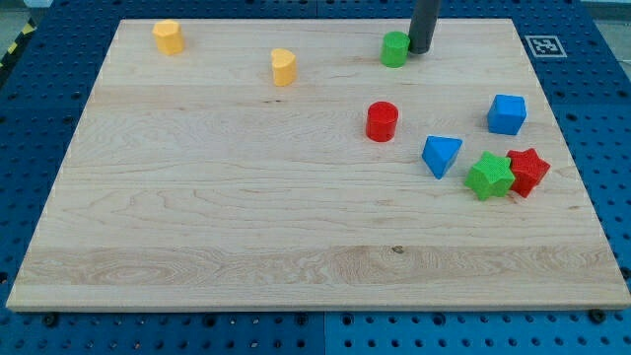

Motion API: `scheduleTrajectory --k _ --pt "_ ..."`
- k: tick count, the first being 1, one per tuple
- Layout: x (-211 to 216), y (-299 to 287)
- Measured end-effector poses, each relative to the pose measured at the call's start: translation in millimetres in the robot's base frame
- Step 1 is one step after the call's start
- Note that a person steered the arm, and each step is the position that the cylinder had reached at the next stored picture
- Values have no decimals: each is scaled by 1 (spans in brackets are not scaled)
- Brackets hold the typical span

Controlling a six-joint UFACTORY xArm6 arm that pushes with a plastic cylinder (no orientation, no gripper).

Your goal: Move the green circle vertically to the top side of the red circle

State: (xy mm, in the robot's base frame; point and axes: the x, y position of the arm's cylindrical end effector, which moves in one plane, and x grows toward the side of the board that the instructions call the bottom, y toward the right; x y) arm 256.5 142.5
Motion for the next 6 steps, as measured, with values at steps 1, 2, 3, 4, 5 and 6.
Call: scheduleTrajectory --k 1,2,3,4,5,6 --pt "1 2" --pt "16 12" --pt "30 13" --pt "32 13" --pt "32 13" --pt "32 10"
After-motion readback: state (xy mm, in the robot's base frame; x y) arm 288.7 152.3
